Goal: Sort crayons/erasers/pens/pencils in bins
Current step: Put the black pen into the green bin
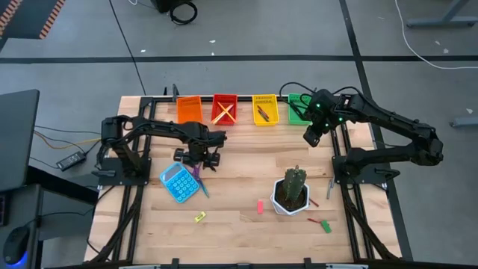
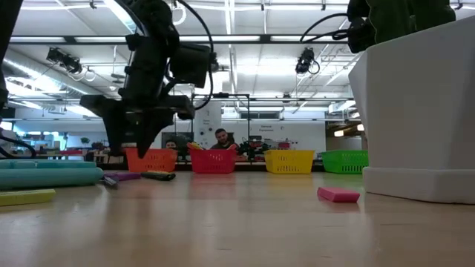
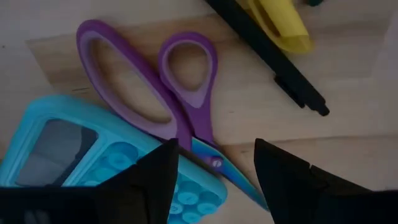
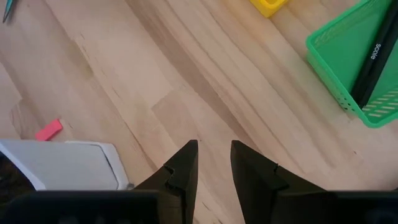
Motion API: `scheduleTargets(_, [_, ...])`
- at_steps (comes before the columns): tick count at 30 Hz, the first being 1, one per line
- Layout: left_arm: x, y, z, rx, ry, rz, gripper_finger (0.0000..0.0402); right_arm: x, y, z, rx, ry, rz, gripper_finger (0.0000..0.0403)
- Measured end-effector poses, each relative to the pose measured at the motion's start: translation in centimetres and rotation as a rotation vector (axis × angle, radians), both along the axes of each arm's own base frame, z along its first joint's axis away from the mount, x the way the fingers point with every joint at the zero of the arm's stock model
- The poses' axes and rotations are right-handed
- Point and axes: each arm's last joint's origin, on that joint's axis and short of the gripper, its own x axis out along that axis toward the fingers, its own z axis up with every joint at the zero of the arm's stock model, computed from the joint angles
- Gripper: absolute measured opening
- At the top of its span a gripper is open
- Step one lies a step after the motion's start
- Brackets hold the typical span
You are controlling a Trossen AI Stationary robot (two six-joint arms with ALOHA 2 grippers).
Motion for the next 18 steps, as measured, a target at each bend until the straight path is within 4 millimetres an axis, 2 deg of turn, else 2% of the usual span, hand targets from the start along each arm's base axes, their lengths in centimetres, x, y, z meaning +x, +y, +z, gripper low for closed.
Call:
scheduleTargets(5, [-1.1, 0.4, -0.5, 0.017, -0.047, 0.032, 0.0207, 0.1, 0.0, 0.0, -0.006, -0.009, 0.0, 0.0102])
scheduleTargets(9, [-2.1, 0.8, -1.2, 0.013, -0.018, 0.053, 0.0208, 0.1, 0.0, 0.0, -0.004, -0.009, -0.003, 0.0102])
scheduleTargets(18, [-2.6, 1.9, -1.7, 0.048, -0.019, 0.05, 0.0197, 0.1, 0.0, 0.0, 0.023, -0.011, -0.055, 0.0102])
